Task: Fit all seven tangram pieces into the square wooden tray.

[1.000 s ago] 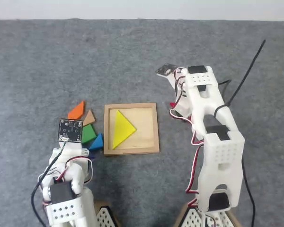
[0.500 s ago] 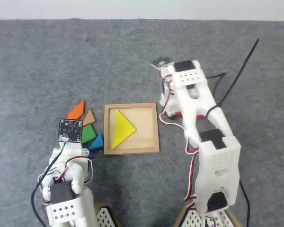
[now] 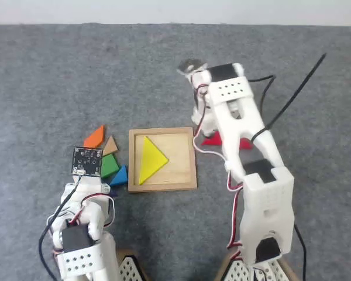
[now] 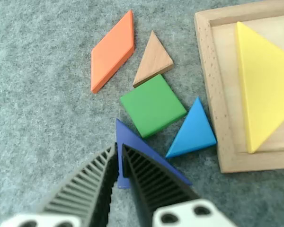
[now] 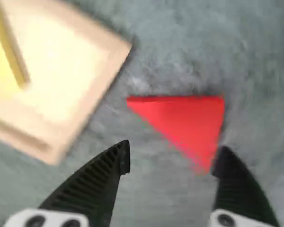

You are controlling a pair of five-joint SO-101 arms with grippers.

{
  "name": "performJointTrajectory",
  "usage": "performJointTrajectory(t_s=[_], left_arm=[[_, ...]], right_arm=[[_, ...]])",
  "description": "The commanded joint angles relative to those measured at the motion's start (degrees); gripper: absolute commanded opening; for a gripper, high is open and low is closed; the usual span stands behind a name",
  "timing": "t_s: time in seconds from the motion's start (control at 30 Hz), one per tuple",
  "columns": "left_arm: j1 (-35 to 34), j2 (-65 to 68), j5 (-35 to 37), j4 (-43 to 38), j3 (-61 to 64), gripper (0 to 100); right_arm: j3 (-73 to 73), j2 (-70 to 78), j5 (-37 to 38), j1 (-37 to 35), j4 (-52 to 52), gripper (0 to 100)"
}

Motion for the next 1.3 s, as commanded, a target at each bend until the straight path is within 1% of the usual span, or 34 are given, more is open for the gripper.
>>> performJointTrajectory(t_s=[0.0,0.03,0.1,0.33,0.4,0.67,0.9,1.1,1.27], left_arm=[[0.4,-1.1,0.4,0.4,-0.5,2],[0.4,-1.1,0.4,0.4,-0.5,2],[0.4,-1.1,0.4,0.4,-0.5,2],[0.4,-1.1,0.4,0.4,-0.5,2],[0.4,-1.1,0.4,0.4,-0.5,2],[0.4,-1.1,0.4,0.4,-0.5,2],[0.4,-1.1,0.4,0.4,-0.5,2],[0.4,-1.1,0.4,0.4,-0.5,2],[0.4,-1.1,0.4,0.4,-0.5,2]], right_arm=[[-1.1,0.0,24.3,1.5,0.7,42.4],[-1.1,0.3,27.0,1.5,0.4,44.8],[-1.1,0.7,29.1,1.5,-0.8,47.0],[-0.9,4.0,34.3,2.9,-1.9,46.8],[-0.9,5.7,35.8,4.4,-2.4,46.8],[-1.0,10.1,39.6,7.6,-4.8,46.8],[-1.0,13.9,39.7,5.7,-7.3,46.6],[-0.9,14.4,39.6,4.9,-6.8,34.8],[-0.9,14.4,37.8,4.9,-6.4,30.8]])
